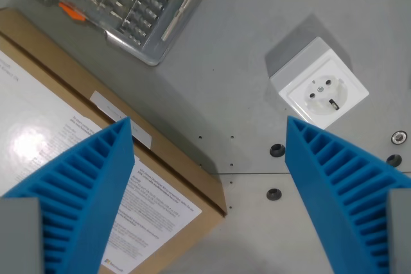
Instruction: Move above the white socket
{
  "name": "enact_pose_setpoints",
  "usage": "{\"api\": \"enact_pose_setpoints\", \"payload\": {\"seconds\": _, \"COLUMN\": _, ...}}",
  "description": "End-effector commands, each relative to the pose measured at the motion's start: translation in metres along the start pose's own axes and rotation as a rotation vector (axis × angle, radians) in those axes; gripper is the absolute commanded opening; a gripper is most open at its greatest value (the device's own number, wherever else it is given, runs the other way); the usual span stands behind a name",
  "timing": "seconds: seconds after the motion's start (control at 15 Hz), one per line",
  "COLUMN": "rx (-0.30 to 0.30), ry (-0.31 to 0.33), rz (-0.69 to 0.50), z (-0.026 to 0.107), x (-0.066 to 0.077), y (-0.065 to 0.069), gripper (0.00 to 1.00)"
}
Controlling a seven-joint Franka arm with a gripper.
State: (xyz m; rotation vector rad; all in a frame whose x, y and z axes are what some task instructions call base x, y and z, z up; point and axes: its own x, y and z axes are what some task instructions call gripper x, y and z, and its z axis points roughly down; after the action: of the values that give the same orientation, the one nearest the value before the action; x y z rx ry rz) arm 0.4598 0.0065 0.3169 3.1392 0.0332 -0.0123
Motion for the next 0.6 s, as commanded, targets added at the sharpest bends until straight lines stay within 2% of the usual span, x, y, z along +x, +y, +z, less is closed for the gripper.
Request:
{"api": "enact_pose_setpoints", "payload": {"seconds": 0.07, "rx": 0.0, "ry": 0.005, "rz": 0.0, "z": -0.002, "x": 0.0, "y": 0.0, "gripper": 1.0}}
{"api": "enact_pose_setpoints", "payload": {"seconds": 0.6, "rx": 0.002, "ry": 0.009, "rz": -0.034, "z": -0.0001, "x": -0.0006, "y": 0.0016, "gripper": 1.0}}
